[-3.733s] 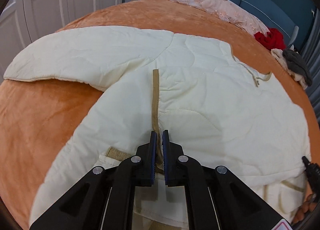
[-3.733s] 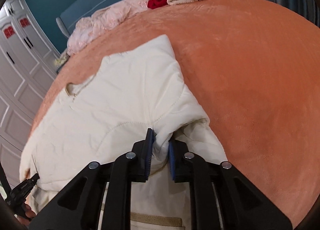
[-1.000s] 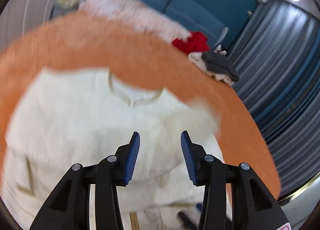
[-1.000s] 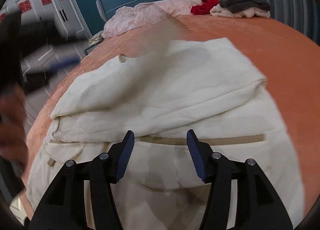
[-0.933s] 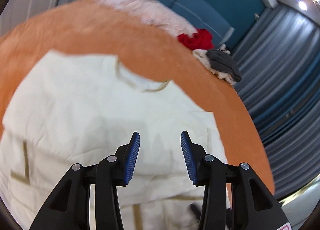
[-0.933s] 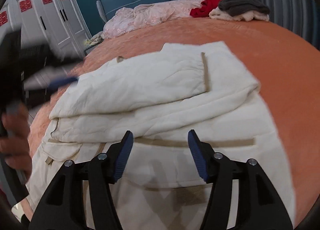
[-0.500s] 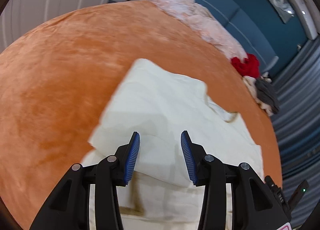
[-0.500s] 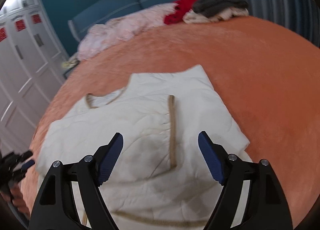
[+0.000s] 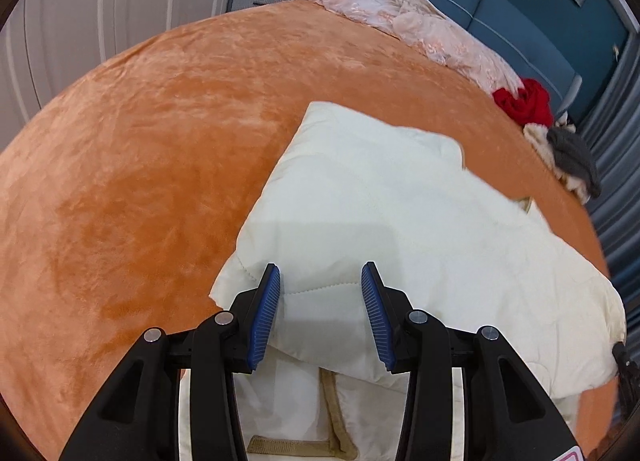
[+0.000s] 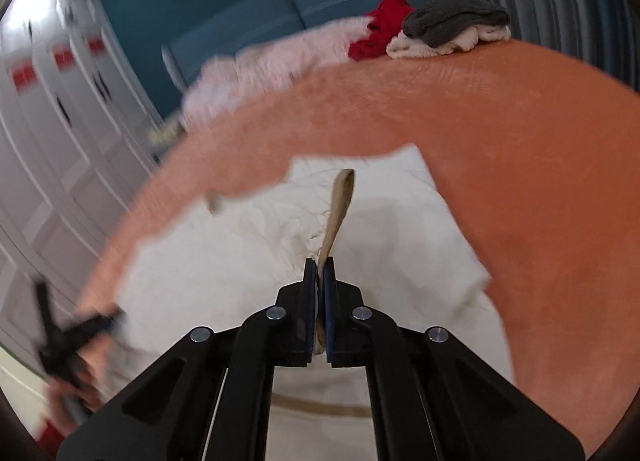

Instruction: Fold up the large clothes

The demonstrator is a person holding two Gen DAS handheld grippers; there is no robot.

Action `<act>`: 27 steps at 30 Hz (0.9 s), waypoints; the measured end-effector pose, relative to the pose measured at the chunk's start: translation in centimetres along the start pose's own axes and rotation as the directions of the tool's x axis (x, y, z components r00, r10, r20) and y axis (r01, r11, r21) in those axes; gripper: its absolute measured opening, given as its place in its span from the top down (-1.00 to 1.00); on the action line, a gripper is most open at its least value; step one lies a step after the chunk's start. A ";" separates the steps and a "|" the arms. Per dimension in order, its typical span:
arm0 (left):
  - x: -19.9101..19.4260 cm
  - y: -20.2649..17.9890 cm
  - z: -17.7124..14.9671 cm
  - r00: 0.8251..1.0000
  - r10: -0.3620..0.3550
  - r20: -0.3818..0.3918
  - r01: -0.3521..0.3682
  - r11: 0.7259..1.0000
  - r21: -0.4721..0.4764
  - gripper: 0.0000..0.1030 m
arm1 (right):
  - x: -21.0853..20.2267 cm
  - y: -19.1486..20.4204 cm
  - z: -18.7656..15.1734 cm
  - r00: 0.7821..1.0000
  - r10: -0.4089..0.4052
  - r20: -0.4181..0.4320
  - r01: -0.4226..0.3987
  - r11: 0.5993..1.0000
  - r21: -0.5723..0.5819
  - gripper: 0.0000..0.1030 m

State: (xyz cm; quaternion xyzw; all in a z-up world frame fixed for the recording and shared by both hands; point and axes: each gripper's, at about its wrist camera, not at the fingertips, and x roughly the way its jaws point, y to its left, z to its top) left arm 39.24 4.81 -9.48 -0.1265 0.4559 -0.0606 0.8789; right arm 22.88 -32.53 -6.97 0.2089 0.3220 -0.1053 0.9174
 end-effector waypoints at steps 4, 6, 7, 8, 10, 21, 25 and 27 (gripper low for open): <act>0.1 -0.7 -1.4 0.998 0.058 0.031 -0.059 0.996 0.061 0.20 | 2.4 -0.4 -2.3 0.994 -0.067 -0.085 0.064 0.997 -0.040 0.95; 0.3 -0.7 -2.2 0.997 0.069 0.045 -0.072 0.995 0.068 0.20 | 3.0 -0.5 -3.2 0.991 -0.082 -0.108 0.077 0.996 -0.050 0.95; 0.4 -0.8 -2.5 0.996 0.074 0.053 -0.077 0.994 0.074 0.20 | 3.2 -0.6 -3.5 0.990 -0.087 -0.113 0.082 0.995 -0.055 0.95; 0.5 -0.9 -2.7 0.995 0.081 0.064 -0.087 0.993 0.085 0.20 | 3.5 -0.4 -3.9 0.988 -0.094 -0.120 0.087 0.994 -0.065 0.95; 0.7 -1.1 -3.0 0.992 0.096 0.080 -0.104 0.989 0.101 0.20 | 4.0 -0.3 -4.3 0.986 -0.106 -0.128 0.096 0.992 -0.079 0.95; 1.2 -1.4 -3.5 0.987 0.121 0.105 -0.135 0.982 0.134 0.20 | 4.7 -0.8 -4.7 0.986 -0.101 -0.135 0.094 0.994 -0.059 0.93; -0.8 -1.2 -1.8 0.993 0.098 0.067 -0.106 0.984 0.142 0.20 | 1.5 -0.7 -2.9 0.993 -0.068 -0.101 0.069 0.998 0.003 0.81; -2.3 -0.5 0.0 0.997 0.034 0.070 -0.041 0.994 0.106 0.19 | 0.0 0.2 -1.2 0.998 -0.041 -0.044 0.040 0.999 -0.012 0.68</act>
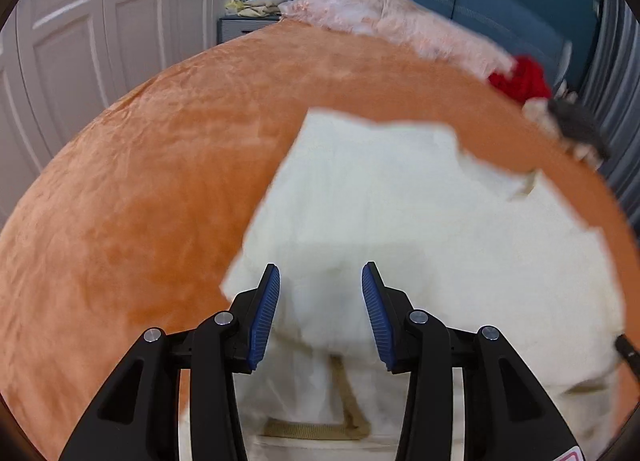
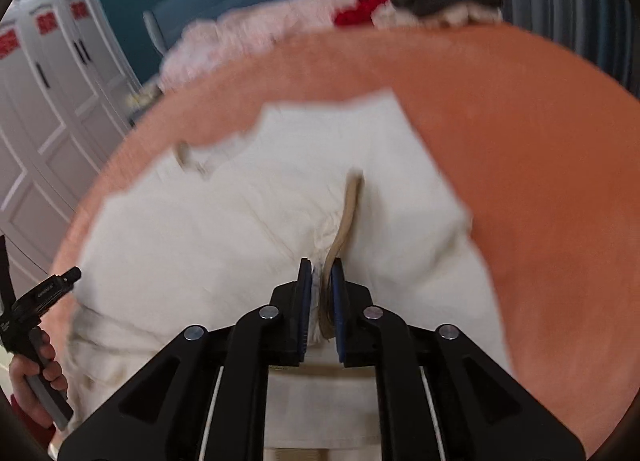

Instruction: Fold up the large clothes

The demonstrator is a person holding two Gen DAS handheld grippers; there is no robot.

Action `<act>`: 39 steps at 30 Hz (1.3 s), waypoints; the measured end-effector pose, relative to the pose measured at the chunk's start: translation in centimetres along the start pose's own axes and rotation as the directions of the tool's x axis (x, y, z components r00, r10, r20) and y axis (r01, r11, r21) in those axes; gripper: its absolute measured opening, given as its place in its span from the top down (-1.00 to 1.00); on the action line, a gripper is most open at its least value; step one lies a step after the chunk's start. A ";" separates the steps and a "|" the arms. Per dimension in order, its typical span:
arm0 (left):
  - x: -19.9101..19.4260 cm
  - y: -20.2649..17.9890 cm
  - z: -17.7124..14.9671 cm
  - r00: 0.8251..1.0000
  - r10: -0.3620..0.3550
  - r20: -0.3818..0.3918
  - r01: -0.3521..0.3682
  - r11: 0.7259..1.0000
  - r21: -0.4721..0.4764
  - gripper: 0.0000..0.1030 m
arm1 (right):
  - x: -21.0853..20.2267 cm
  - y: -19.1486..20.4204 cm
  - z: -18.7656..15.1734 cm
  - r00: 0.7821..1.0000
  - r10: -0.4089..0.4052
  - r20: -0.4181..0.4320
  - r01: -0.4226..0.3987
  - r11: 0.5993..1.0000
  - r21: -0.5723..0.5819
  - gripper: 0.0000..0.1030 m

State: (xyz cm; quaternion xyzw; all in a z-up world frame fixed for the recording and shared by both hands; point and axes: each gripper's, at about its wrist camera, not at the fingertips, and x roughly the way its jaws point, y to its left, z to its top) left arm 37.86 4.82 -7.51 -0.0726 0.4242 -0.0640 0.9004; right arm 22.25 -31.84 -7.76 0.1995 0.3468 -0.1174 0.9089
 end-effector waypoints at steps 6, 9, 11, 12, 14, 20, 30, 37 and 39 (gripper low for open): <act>0.7 0.2 8.5 0.997 -0.057 0.047 0.059 0.998 -0.037 0.19 | 2.6 5.9 7.3 0.981 0.184 0.057 -0.181 0.982 -0.057 0.07; 3.4 -0.3 11.4 0.997 -0.070 0.020 0.071 0.995 -0.072 0.18 | 5.5 10.0 10.4 0.977 0.194 0.090 -0.184 0.977 -0.104 0.07; 5.1 -0.3 12.5 0.997 -0.079 -0.008 0.077 0.989 -0.122 0.19 | 4.7 11.8 11.9 0.969 0.157 0.189 -0.140 0.985 -0.099 0.07; 5.3 -0.3 12.5 0.996 -0.086 -0.008 0.084 0.988 -0.131 0.19 | 3.5 12.3 12.2 0.958 0.165 0.234 -0.146 0.985 -0.093 0.07; 5.7 -0.4 12.1 0.996 -0.092 -0.012 0.090 0.988 -0.123 0.18 | 0.6 12.2 11.9 0.938 0.194 0.287 -0.181 0.981 -0.071 0.08; 6.0 -0.3 7.7 0.994 -0.096 -0.057 0.092 0.994 -0.066 0.18 | -5.8 9.2 7.7 0.936 0.144 0.322 -0.123 0.989 -0.085 0.07; 5.3 -0.1 7.4 0.994 -0.060 -0.088 0.056 0.997 -0.045 0.19 | 8.4 6.1 9.4 0.986 -0.169 -0.007 0.160 0.945 -0.284 0.06; 4.5 0.9 6.5 0.995 -0.060 -0.086 0.058 0.998 -0.031 0.19 | 8.0 0.6 2.2 0.962 -0.134 -0.239 0.098 0.983 -0.155 1.00; 4.3 0.8 6.3 0.994 -0.067 -0.084 0.065 0.998 -0.027 0.19 | 6.1 0.9 0.8 0.964 -0.125 -0.234 0.085 0.981 -0.172 1.00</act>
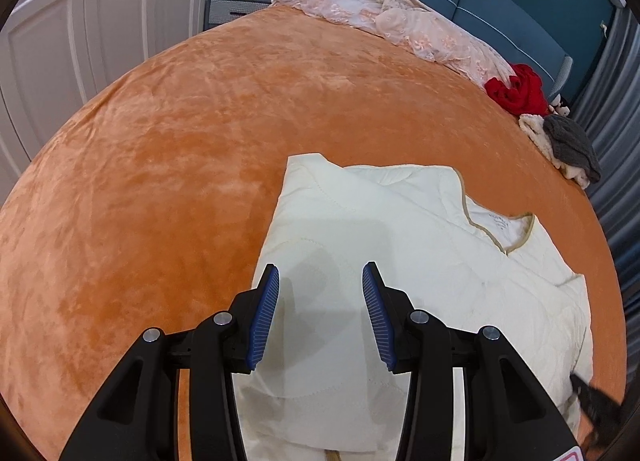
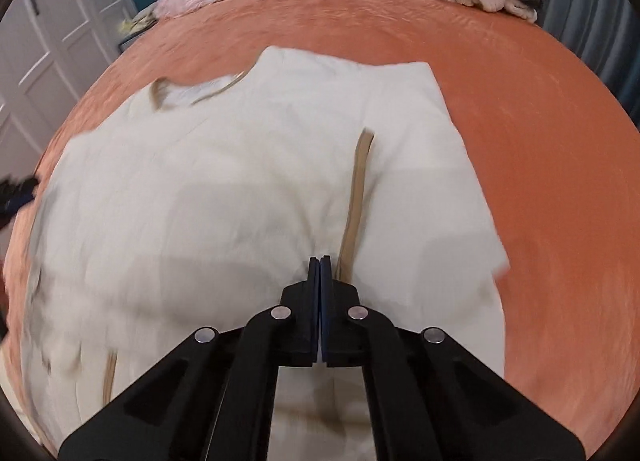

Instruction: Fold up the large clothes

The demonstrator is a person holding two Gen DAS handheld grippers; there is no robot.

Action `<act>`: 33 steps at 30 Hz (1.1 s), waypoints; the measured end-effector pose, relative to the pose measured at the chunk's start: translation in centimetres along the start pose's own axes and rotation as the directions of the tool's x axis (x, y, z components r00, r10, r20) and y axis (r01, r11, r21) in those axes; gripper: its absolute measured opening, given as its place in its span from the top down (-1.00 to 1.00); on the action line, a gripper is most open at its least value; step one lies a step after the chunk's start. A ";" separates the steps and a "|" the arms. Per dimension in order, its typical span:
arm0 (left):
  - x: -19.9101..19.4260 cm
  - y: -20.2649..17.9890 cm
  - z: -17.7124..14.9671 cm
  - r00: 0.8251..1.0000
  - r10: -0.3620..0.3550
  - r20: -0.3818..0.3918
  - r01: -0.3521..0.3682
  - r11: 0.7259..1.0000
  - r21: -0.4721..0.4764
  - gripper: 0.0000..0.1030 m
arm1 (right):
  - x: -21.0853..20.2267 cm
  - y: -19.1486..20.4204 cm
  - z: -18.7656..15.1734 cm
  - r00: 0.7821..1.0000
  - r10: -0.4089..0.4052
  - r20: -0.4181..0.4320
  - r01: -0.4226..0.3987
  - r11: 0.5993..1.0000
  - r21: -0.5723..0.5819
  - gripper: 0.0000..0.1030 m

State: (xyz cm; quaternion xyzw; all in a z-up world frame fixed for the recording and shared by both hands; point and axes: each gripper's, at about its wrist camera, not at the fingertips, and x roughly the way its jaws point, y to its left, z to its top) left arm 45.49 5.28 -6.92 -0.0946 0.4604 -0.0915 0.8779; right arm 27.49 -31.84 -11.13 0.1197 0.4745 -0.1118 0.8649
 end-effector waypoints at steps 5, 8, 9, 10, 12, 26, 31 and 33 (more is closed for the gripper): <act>0.6 -1.0 -0.7 1.000 -0.013 -0.016 0.013 1.000 0.007 0.19 | -1.5 0.0 -1.3 0.999 0.046 0.015 -0.046 0.999 0.012 1.00; 1.2 -1.5 -1.6 0.999 -0.017 -0.037 0.017 1.000 0.001 0.19 | -2.8 -0.9 0.2 0.991 0.104 0.084 -0.112 0.988 0.104 0.67; 1.1 -1.7 -1.8 0.999 -0.019 -0.037 0.019 1.000 0.003 0.19 | -3.1 -1.5 0.6 0.988 0.122 0.099 -0.135 0.981 0.139 0.12; 1.0 -1.9 -2.1 0.999 -0.021 -0.033 0.021 1.000 0.010 0.19 | -3.3 -1.8 0.8 0.985 0.129 0.112 -0.146 0.977 0.155 0.02; 0.8 -2.3 -2.4 0.999 -0.023 -0.026 0.023 0.999 0.028 0.19 | -2.6 -1.6 1.7 0.987 0.113 0.111 -0.128 0.982 0.140 0.00; 1.3 -3.2 -6.6 0.996 0.056 -0.067 -0.043 0.983 0.176 0.18 | -2.3 -0.8 -2.3 0.996 0.077 0.051 -0.082 0.992 0.099 0.98; 1.8 -3.1 -7.9 0.997 0.071 -0.027 -0.064 0.980 0.191 0.16 | 0.7 -1.6 -3.2 0.997 0.071 0.015 -0.072 0.991 0.114 0.98; 1.8 -3.4 -8.1 0.996 0.088 -0.009 -0.084 0.974 0.209 0.15 | -0.1 -1.2 -3.1 0.998 0.053 0.022 -0.055 0.994 0.095 0.97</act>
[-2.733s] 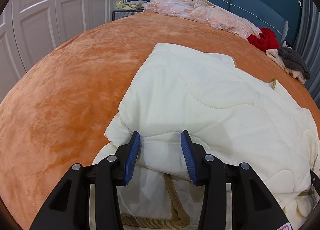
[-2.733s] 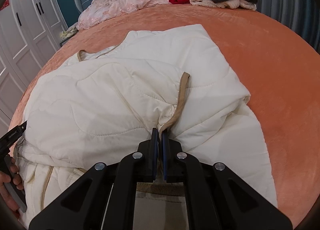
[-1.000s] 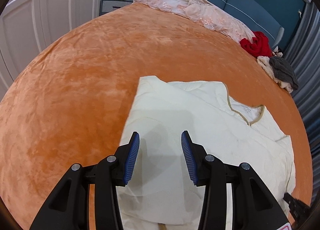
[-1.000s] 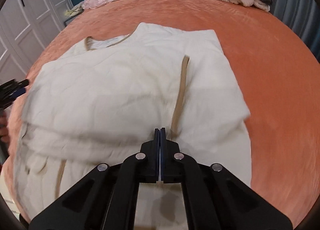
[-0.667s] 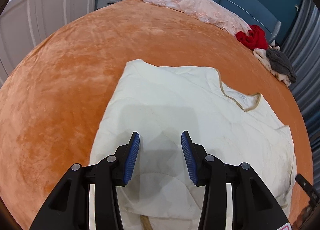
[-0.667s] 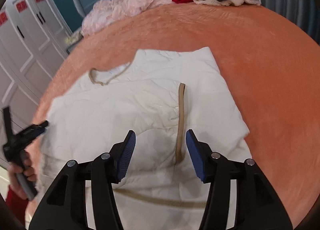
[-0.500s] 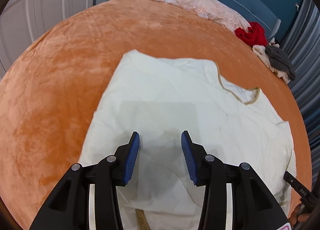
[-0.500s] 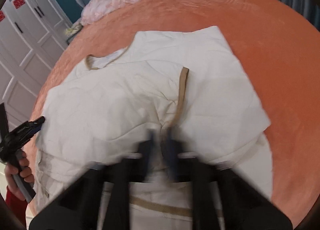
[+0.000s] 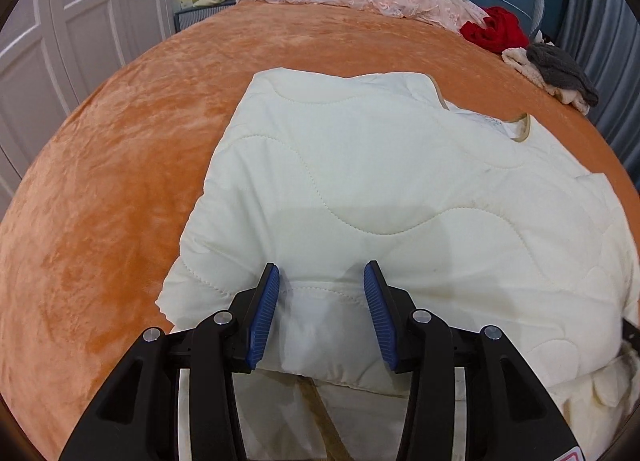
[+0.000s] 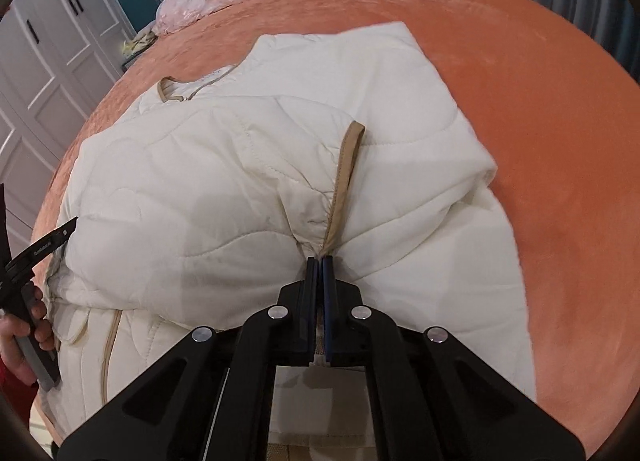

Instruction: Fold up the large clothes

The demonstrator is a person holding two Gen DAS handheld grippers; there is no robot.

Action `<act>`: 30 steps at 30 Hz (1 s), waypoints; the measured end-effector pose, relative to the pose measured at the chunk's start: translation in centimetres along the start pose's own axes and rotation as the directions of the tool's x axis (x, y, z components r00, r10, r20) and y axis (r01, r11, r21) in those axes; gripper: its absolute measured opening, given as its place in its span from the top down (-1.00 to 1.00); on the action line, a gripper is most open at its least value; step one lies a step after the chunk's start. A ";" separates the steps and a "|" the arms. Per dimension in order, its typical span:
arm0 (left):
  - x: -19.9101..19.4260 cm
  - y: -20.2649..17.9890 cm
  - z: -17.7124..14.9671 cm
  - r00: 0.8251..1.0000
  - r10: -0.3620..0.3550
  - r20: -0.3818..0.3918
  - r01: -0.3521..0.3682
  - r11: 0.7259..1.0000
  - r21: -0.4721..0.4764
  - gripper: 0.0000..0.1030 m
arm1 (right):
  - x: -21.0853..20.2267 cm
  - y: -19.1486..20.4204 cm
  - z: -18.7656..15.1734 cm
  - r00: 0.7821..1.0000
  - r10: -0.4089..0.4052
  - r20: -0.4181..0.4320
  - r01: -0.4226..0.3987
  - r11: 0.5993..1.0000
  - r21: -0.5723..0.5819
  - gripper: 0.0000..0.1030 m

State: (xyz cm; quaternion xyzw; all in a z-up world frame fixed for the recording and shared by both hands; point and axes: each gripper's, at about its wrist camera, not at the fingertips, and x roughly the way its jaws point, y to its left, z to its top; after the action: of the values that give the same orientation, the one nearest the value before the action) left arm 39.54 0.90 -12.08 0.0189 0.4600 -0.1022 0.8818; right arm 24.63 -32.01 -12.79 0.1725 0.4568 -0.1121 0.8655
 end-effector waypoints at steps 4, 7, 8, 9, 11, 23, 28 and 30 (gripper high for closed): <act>-1.7 -0.2 0.6 1.000 0.002 0.007 -0.003 0.999 0.039 0.16 | -5.1 0.9 0.5 0.994 -0.012 0.109 0.016 0.999 -0.035 0.90; -3.5 1.2 2.3 0.998 -0.053 0.047 0.054 0.998 -0.015 0.10 | -7.5 2.9 3.3 0.983 0.037 0.182 -0.021 0.996 -0.089 0.80; -3.8 1.6 3.2 0.996 -0.063 0.059 0.065 0.997 -0.034 0.07 | -7.7 3.5 4.2 0.980 0.068 0.190 -0.049 0.993 -0.104 0.64; -4.0 2.2 4.6 0.995 -0.071 0.075 0.075 0.995 -0.061 0.04 | -7.7 4.3 5.4 0.975 0.109 0.196 -0.087 0.989 -0.119 0.40; -3.9 2.8 6.9 0.993 -0.079 0.092 0.089 0.991 -0.102 0.04 | -6.7 6.8 8.4 0.961 0.187 0.206 -0.159 0.976 -0.148 0.09; 4.9 4.5 16.1 0.992 -0.106 0.065 0.121 0.948 -0.293 0.03 | 8.9 21.2 19.2 0.921 0.386 0.060 -0.363 0.902 -0.232 0.03; 8.2 4.9 15.3 0.997 -0.070 0.034 0.077 0.959 -0.273 0.04 | 14.5 21.9 20.3 0.945 0.327 -0.009 -0.322 0.925 -0.200 0.01; 9.2 4.9 14.6 0.998 -0.059 0.031 0.065 0.968 -0.242 0.04 | 16.2 21.7 19.8 0.946 0.322 -0.043 -0.325 0.928 -0.182 0.01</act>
State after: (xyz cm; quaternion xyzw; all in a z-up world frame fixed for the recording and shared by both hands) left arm 57.44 2.36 -11.47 -0.1049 0.4589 -0.0727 0.8793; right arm 56.17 -20.64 -11.58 0.1644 0.4360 0.0764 0.8815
